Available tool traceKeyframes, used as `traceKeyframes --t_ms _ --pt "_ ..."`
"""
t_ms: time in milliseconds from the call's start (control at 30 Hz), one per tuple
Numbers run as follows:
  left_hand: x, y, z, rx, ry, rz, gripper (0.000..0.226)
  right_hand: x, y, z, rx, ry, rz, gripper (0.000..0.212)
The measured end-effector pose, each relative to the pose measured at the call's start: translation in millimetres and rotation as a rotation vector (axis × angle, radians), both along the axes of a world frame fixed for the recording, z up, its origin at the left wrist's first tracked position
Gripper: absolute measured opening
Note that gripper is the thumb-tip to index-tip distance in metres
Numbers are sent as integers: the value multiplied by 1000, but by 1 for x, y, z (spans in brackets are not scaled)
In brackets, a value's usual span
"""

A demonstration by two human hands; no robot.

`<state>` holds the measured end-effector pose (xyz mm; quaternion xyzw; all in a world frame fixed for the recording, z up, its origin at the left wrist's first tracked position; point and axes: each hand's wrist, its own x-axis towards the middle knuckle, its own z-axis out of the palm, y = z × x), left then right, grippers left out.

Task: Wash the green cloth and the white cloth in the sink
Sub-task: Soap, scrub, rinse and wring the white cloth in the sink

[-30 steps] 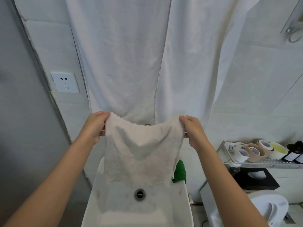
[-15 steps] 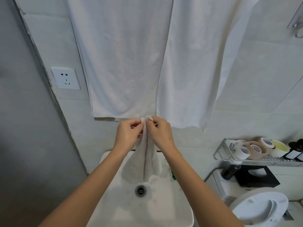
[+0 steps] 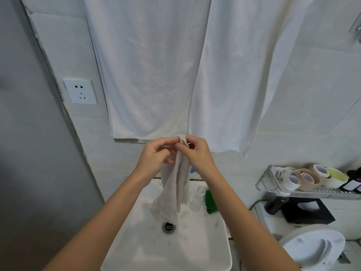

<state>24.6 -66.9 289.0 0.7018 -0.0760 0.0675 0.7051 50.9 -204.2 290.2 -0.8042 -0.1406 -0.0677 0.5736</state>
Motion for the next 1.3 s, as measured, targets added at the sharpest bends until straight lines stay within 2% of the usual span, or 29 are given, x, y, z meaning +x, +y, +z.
traceKeyframes --t_ms 167,267,333,400,500,567,633,733,867,1067,1167,1233,1300 --pt "2 9 -18 26 39 126 35 0 -8 10 -12 17 7 34" --pt "4 14 -34 16 150 170 39 -1 -15 22 49 53 52 29" --pt "4 17 -41 9 281 114 42 -3 -19 31 77 70 94 27" --pt "4 20 -48 -4 329 6 26 -4 -22 38 92 86 121 31" --pt "2 21 -51 -33 302 -3 13 -4 -27 41 78 108 127 43" --pt "2 24 -48 -49 244 63 11 -3 -33 38 52 101 96 39" --pt "2 28 -42 -54 147 112 12 1 -42 33 -86 34 30 30" --pt "3 34 -28 -53 33 106 21 2 -50 24 -356 -49 -80 32" --pt "8 37 -17 88 -51 57 24 -2 -47 21 -412 -81 -117 24" --pt "20 43 -6 368 -67 134 15 0 -43 21 -438 -99 -149 18" --pt "27 42 1 365 -13 162 10 3 -37 20 -359 -33 -164 26" --pt "30 39 3 283 89 180 11 6 -33 18 -193 100 -195 27" --pt "30 37 3 180 249 163 14 8 -30 17 50 288 -185 18"
